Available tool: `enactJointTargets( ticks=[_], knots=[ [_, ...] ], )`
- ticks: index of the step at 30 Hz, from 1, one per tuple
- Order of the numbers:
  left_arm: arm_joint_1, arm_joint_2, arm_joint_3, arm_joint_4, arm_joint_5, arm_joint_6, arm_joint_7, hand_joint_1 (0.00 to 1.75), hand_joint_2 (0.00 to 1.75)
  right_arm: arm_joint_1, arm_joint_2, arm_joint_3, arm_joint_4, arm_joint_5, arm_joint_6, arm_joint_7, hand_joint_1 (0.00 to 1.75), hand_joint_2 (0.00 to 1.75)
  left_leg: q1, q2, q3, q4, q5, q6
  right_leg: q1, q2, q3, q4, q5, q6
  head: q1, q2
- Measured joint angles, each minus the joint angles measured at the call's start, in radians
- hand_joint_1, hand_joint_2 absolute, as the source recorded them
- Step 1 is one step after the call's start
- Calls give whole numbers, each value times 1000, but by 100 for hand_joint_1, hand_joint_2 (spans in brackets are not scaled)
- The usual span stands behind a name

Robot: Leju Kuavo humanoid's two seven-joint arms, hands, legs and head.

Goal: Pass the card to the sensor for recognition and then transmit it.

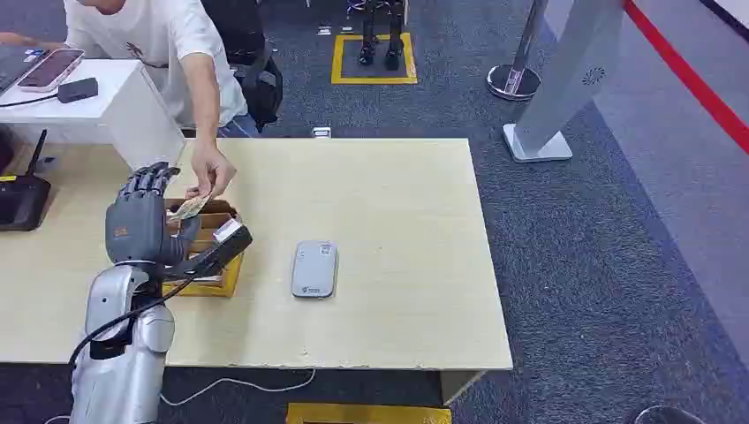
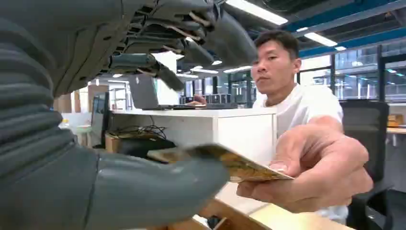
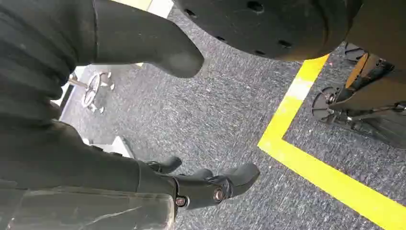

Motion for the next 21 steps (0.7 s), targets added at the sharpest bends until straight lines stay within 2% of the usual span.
enactJointTargets(
  ticks=[21],
  knots=[
    [2, 4, -24, 0, 3, -1, 7, 175, 175, 0, 0, 0, 0, 0, 0, 3, 0, 175, 0, 0, 0, 0, 0, 0, 0, 0, 0, 0, 0, 0, 0, 0]
  ],
)
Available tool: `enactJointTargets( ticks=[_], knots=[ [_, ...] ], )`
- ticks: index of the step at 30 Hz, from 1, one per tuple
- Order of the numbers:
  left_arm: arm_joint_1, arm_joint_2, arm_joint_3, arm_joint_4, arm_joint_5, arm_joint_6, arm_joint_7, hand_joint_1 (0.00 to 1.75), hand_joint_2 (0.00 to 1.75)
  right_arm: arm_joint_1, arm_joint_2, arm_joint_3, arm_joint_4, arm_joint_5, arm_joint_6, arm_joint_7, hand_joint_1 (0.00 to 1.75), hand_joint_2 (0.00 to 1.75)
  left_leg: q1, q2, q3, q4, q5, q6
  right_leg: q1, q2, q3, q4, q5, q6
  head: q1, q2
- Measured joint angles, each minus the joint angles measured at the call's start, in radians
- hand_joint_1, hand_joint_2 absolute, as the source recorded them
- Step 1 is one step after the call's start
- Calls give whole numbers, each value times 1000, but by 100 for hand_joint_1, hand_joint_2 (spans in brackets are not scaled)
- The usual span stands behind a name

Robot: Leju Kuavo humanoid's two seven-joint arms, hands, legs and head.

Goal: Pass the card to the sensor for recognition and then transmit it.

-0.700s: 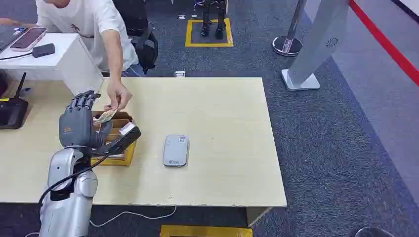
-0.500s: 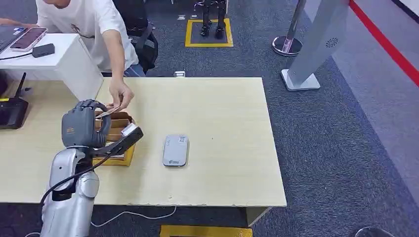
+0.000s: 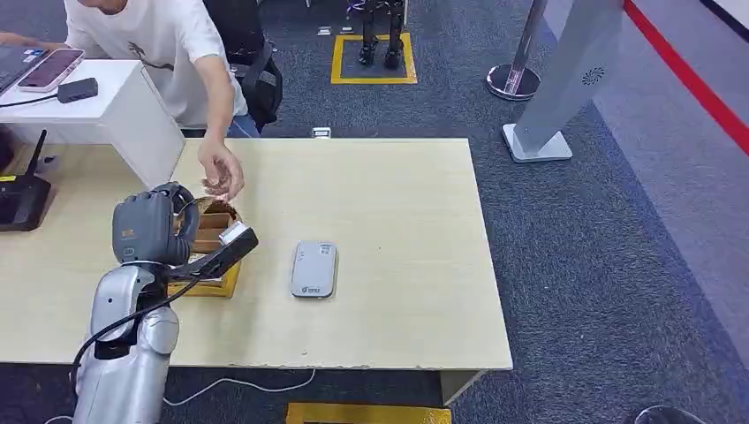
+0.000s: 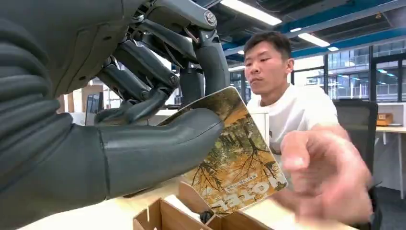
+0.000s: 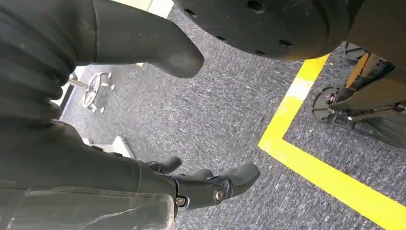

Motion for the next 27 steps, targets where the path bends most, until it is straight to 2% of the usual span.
enactJointTargets(
  ticks=[20, 27],
  knots=[
    [-2, 16, -3, 0, -21, -13, 5, 175, 175, 0, 0, 0, 0, 0, 0, 0, 0, 175, 0, 0, 0, 0, 0, 0, 0, 0, 0, 0, 0, 0, 0, 0],
    [15, 19, -65, 40, -65, 1, -1, 175, 175, 0, 0, 0, 0, 0, 0, -2, 0, 175, 0, 0, 0, 0, 0, 0, 0, 0, 0, 0, 0, 0, 0, 0]
  ],
)
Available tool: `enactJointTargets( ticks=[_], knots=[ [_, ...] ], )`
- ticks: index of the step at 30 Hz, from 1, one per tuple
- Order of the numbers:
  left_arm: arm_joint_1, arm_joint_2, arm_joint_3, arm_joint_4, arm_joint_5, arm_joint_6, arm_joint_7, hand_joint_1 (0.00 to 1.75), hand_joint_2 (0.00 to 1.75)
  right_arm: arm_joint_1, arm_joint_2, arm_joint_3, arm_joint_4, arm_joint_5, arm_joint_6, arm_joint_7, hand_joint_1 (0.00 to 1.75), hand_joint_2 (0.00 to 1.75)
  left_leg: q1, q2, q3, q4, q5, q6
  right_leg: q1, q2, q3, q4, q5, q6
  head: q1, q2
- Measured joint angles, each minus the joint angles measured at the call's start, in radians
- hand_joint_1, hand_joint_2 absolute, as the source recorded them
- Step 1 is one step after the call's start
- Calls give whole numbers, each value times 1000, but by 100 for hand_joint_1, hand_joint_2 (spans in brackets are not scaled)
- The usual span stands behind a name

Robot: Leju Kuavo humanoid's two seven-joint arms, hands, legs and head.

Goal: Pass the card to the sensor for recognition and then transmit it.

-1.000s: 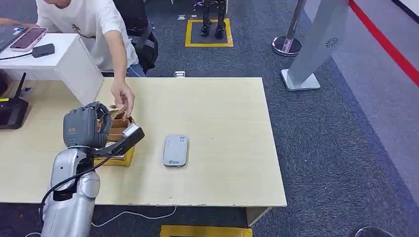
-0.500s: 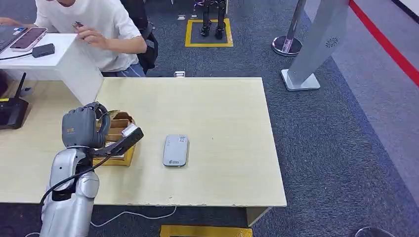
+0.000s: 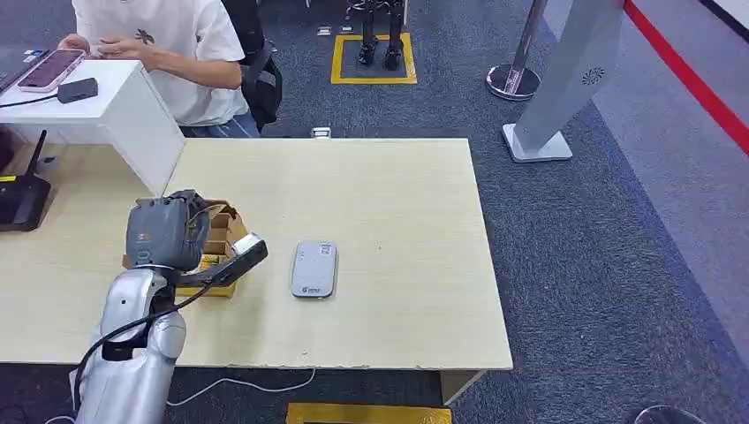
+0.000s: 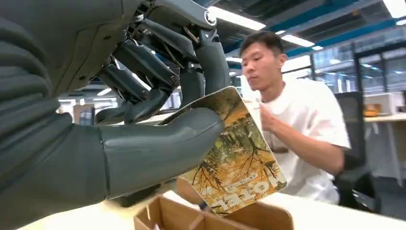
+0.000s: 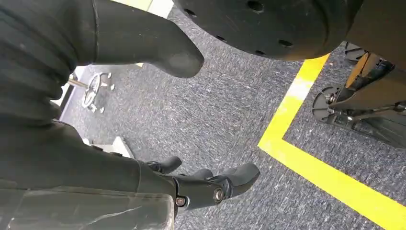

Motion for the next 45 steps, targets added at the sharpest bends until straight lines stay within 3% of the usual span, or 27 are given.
enactJointTargets(
  ticks=[13, 26, 33, 45],
  knots=[
    [18, -6, -84, 73, -23, 39, -12, 175, 175, 0, 0, 3, 0, 0, 0, 1, 0, 175, 0, 0, 0, 0, 0, 0, 0, 0, 0, 0, 0, 0, 0, 0],
    [17, -24, -140, 83, -16, 51, -18, 175, 175, 1, 0, 10, 0, 0, 0, 2, 0, 175, 0, 0, 0, 0, 0, 0, 0, 0, 0, 0, 0, 0, 0, 0],
    [-34, -40, -164, 102, -16, 51, -17, 175, 175, 0, -1, 25, 0, 0, 0, -2, 0, 175, 0, 0, 0, 0, 0, 0, 0, 0, 0, 0, 0, 0, 0, 0],
    [-32, -52, -208, 217, -28, 80, -16, 175, 175, 1, -5, 31, 4, 0, 0, 0, 0, 175, -1, 0, 0, 0, -1, 1, 0, 0, 0, 0, 0, 0, 0, 0]
  ],
)
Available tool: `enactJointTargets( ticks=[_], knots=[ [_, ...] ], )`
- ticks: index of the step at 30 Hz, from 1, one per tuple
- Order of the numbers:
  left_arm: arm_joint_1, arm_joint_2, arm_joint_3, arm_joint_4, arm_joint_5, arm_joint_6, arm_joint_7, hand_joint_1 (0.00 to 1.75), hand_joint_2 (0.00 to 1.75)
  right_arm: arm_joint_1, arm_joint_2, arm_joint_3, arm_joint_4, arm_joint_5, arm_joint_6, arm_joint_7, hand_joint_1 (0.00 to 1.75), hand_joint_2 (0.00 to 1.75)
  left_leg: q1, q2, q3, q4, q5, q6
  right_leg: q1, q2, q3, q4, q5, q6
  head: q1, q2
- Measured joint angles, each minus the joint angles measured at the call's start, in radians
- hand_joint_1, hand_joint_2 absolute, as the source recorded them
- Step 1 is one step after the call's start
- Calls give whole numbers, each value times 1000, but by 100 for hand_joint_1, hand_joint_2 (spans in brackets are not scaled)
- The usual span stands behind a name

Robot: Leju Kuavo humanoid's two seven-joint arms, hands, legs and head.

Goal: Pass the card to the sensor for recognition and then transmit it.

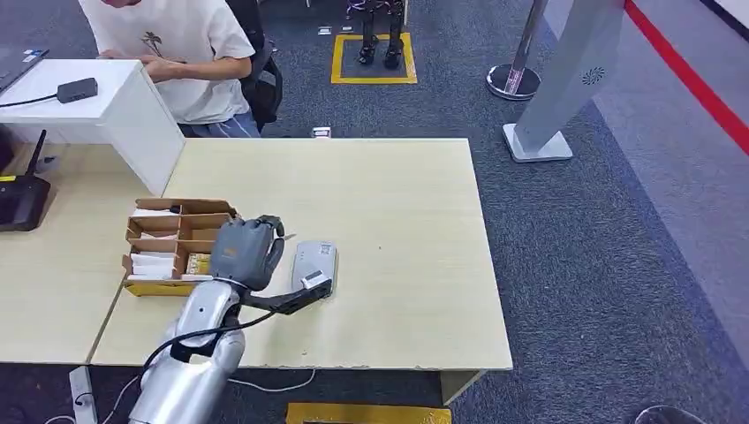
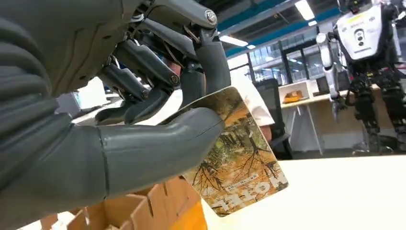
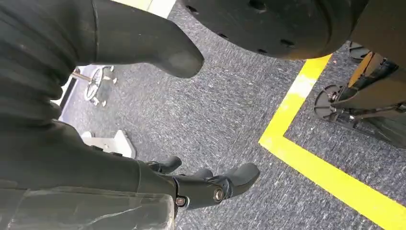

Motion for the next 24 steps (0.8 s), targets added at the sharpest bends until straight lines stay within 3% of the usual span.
enactJointTargets(
  ticks=[24],
  knots=[
    [-12, -29, -29, 102, 0, 21, -2, 175, 175, 0, -1, 24, 4, 0, 0, -5, 0, 175, 0, 0, 0, 0, 0, 0, 0, 0, 0, 0, 0, 0, 0, 0]
  ],
)
